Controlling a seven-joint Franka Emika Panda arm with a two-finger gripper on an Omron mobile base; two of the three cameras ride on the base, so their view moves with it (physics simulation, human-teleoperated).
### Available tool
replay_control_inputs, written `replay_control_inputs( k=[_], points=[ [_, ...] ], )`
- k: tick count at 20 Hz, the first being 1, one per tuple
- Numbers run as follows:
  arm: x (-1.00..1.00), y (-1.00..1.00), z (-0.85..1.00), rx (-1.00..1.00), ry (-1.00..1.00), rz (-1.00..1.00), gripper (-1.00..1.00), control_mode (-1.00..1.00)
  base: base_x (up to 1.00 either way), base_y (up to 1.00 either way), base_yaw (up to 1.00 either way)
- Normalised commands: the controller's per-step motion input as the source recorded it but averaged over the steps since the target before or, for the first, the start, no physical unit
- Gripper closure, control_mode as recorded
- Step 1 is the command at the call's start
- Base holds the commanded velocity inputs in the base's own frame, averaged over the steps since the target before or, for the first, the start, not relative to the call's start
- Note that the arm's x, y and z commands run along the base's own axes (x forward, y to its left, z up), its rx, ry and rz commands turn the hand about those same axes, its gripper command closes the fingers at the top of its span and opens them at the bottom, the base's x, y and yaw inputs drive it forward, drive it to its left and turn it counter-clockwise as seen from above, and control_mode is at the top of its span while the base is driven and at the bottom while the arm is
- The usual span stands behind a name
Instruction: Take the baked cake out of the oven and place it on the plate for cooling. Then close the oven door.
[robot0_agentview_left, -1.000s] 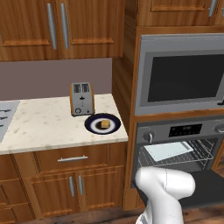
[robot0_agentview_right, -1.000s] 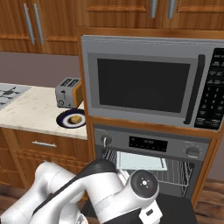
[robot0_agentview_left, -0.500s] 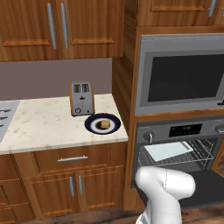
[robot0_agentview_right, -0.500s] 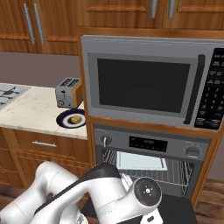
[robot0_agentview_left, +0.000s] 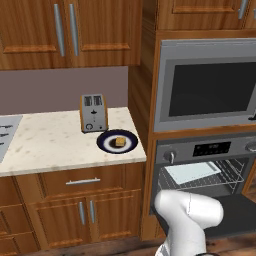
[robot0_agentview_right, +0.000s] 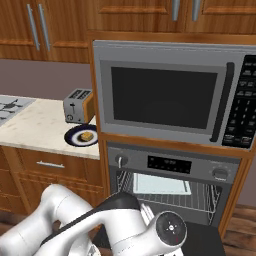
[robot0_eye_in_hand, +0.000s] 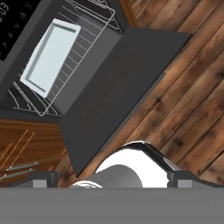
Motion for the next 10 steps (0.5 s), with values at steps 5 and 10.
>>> replay_control_inputs(
  k=[5,10],
  points=[
    [-0.02,0.0,-0.06,0.01,0.0,-0.03,-1.0,1.0,-0.09,0.0,-0.04],
    [0.0,0.0,0.0,0.0,0.0,0.0,-1.0,1.0,-0.46,0.28,-0.21]
  ],
)
